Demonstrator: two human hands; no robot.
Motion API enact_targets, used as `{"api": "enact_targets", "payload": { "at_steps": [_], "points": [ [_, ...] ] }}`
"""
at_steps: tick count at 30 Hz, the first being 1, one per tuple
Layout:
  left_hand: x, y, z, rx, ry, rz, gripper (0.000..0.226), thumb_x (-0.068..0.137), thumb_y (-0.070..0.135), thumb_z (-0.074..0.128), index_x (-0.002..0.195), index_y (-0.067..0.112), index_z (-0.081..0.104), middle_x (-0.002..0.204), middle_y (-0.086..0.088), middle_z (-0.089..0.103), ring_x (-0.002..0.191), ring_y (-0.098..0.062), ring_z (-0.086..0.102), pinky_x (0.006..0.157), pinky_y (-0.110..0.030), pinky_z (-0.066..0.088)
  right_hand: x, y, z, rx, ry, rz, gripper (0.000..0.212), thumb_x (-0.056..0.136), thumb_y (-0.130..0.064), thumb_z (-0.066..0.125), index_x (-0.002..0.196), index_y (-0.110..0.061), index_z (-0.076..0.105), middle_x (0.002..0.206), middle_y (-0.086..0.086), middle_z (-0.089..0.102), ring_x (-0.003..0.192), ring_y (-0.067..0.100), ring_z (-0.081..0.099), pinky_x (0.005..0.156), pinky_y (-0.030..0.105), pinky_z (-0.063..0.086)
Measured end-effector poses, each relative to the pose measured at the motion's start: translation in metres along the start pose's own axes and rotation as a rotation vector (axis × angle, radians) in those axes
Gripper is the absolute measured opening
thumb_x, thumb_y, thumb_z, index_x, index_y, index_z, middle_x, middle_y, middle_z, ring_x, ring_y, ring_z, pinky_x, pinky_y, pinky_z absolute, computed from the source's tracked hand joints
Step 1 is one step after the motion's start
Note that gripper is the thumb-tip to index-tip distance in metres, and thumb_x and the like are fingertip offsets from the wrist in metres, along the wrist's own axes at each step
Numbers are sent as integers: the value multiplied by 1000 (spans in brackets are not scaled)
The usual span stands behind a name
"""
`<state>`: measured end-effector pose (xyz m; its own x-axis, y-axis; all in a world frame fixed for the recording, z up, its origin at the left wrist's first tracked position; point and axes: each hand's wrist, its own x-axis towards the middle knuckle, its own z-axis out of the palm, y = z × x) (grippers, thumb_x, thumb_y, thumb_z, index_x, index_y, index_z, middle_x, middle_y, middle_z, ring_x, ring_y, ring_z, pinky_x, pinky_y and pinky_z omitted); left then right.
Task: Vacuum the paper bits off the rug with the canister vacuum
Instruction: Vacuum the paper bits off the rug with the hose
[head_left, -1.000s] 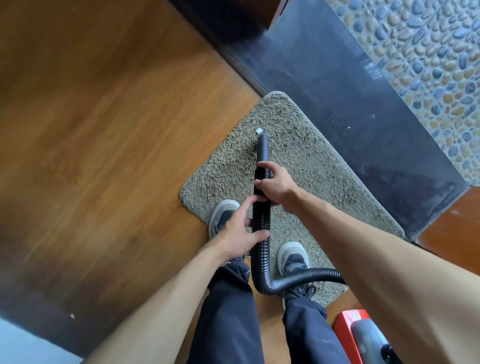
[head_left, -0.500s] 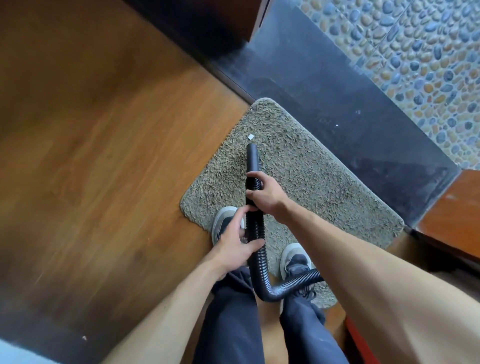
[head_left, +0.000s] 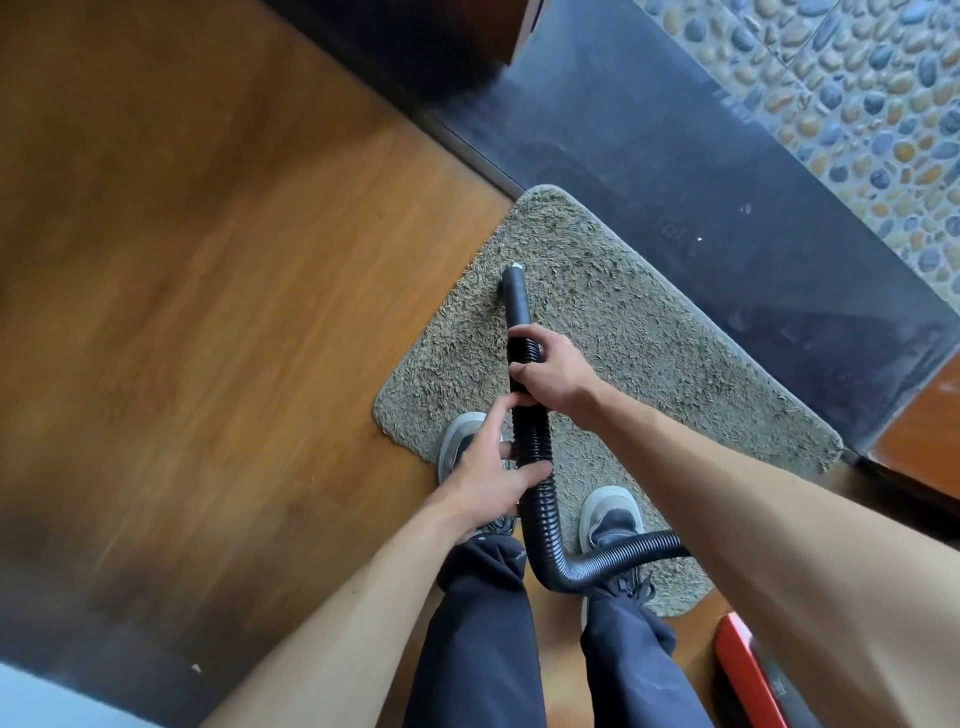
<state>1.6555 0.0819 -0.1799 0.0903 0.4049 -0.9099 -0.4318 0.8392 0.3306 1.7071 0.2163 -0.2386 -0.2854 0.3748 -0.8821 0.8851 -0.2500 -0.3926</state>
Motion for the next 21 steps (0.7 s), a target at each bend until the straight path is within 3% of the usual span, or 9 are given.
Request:
{"api": "enact_targets", "payload": {
  "at_steps": [4, 14, 19, 21],
  "points": [
    [2, 4, 2, -2, -3, -9, 64, 92, 2, 64, 126, 49, 37, 109, -18, 67, 89, -25, 70, 58, -34, 58, 2, 0, -3, 14, -7, 5, 52, 86, -8, 60, 135, -23, 54, 115, 13, 65, 101, 27, 66, 92, 48, 55],
    [5, 0, 17, 53, 46, 45, 63, 90, 4, 66, 121, 53, 40, 103, -22, 67, 80, -25, 67, 72, -57, 59, -4, 11, -11, 64, 33, -10, 46, 87, -7, 58, 130, -25, 57, 108, 8, 65, 95, 24, 65, 92, 44, 55],
    [10, 4, 17, 70, 38, 48, 61, 91, 6, 66, 125, 49, 39, 99, -20, 67, 71, -19, 65, 56, -36, 57, -1, 12, -16, 61, 19, -27, 47, 87, -7, 57, 131, -24, 56, 112, 10, 65, 100, 27, 65, 94, 46, 53],
    [9, 4, 17, 64, 37, 40, 62, 91, 5, 65, 126, 49, 39, 99, -17, 67, 74, -20, 67, 58, -37, 58, 0, 12, -17, 58, 11, -36, 48, 87, -8, 57, 132, -24, 56, 114, 10, 65, 100, 27, 65, 93, 46, 54]
  ]
}}
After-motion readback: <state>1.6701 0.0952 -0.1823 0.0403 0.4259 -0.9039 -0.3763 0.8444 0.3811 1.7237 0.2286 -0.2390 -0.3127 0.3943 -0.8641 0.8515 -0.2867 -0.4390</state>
